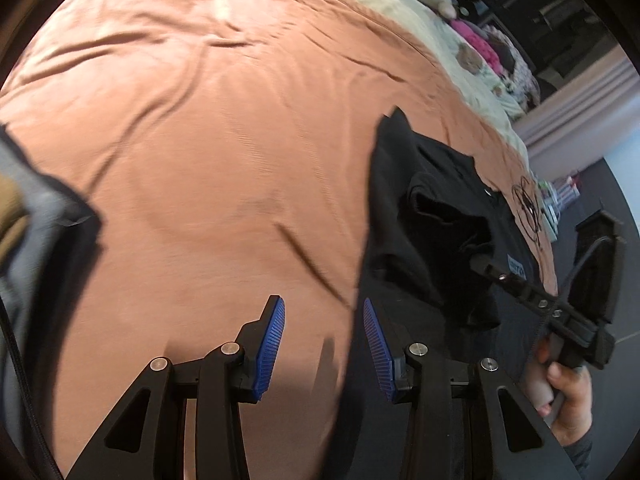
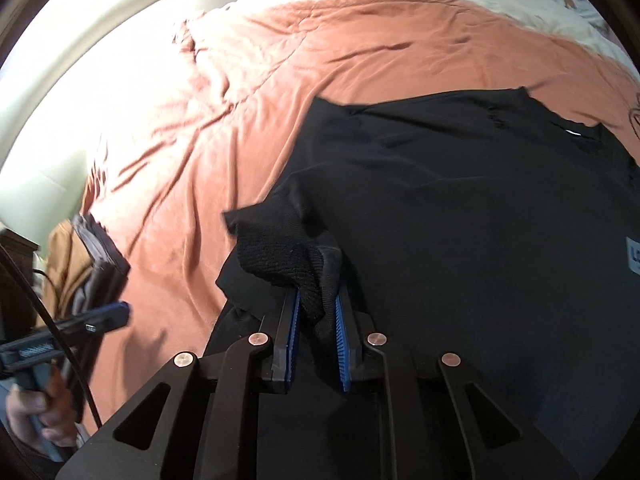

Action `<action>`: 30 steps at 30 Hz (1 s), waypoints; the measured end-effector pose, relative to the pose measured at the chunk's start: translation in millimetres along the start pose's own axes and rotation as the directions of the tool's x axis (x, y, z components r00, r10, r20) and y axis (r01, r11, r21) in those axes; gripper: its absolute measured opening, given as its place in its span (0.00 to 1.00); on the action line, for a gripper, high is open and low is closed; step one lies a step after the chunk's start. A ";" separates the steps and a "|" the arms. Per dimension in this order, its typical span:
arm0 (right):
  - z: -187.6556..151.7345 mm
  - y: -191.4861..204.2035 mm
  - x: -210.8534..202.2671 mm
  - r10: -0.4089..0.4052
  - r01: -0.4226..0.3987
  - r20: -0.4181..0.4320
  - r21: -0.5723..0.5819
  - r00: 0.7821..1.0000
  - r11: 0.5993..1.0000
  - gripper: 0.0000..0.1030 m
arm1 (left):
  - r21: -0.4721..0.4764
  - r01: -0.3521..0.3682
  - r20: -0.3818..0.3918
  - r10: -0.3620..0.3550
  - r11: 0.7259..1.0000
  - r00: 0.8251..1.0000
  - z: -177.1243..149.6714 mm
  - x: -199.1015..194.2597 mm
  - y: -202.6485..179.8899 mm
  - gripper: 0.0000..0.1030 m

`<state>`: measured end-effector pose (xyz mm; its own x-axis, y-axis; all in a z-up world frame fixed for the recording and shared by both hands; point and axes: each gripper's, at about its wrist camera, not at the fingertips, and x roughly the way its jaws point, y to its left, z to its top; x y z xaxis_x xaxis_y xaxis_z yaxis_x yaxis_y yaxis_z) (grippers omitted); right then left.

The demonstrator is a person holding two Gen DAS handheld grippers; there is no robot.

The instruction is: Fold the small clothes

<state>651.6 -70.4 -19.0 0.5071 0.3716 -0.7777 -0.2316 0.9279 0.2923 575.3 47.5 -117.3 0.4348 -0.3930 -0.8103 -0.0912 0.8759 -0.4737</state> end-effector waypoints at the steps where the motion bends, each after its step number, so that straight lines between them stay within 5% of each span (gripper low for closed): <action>1: -0.3 -5.2 -7.3 0.003 -0.003 0.011 0.010 1.000 1.000 0.12 | 0.011 0.000 -0.004 0.000 1.000 1.000 1.3 4.4 -6.6 0.42; 15: -41.8 -109.7 -111.7 -0.137 0.112 0.129 0.188 0.982 0.976 0.12 | 0.129 -0.091 -0.058 0.099 0.987 0.993 6.7 60.1 -54.8 0.42; 21: -84.6 -169.7 -130.2 -0.224 0.185 0.079 0.342 0.971 0.921 0.18 | 0.154 -0.145 -0.073 0.158 0.977 0.985 4.7 76.6 -58.6 0.42; 22: -92.5 -178.3 -129.9 -0.222 0.184 0.064 0.363 0.973 0.914 0.25 | 0.155 -0.154 -0.075 0.167 0.976 0.983 4.5 78.6 -58.3 0.42; 25: -111.5 -193.3 -135.8 -0.251 0.204 0.069 0.396 0.966 0.895 0.69 | 0.160 -0.172 -0.073 0.185 0.972 0.980 2.2 81.9 -57.4 0.42; 30: -114.5 -212.3 -136.8 -0.230 0.178 0.072 0.428 0.971 0.886 0.70 | 0.184 -0.202 -0.074 0.219 0.962 0.973 0.0 90.3 -61.7 0.42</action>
<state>536.4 -321.9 -38.4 0.6049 0.1496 -0.7821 0.2404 0.9021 0.3585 620.2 -42.0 -161.3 0.3372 -0.2115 -0.9174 -0.0106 0.9735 -0.2283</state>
